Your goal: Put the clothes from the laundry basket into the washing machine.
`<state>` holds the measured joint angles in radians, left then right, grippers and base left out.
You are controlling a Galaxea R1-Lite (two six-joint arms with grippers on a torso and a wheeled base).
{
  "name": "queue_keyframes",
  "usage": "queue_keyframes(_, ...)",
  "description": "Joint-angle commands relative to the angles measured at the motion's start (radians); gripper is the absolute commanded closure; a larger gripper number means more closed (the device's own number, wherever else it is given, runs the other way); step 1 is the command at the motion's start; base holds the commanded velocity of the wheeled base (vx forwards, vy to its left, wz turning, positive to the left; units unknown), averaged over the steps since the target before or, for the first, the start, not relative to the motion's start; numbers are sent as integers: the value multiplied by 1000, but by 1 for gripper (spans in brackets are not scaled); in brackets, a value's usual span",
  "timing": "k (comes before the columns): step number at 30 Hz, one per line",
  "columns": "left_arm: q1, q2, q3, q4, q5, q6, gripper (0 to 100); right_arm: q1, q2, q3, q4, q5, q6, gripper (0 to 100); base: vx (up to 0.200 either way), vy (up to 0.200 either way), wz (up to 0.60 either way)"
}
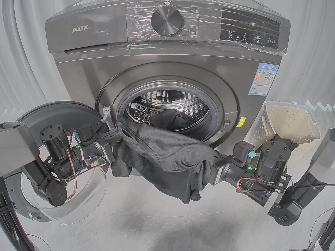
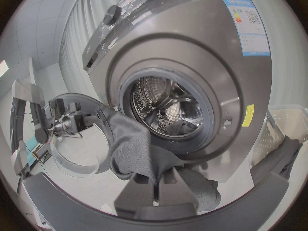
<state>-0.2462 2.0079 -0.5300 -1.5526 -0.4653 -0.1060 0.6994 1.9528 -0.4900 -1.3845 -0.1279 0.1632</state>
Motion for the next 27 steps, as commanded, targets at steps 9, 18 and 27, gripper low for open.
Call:
queue_keyframes(9,-67,-14,-5,-3,7,11,100,0,186,-7,-19,-3,13,0,0,0,0)
queue_keyframes(18,-102,-8,2,-3,13,11,100,-34,255,11,-19,-3,9,0,0,0,0)
queue_keyframes(27,-124,-12,-10,-1,88,9,100,-55,310,91,-19,-1,4,0,0,0,0)
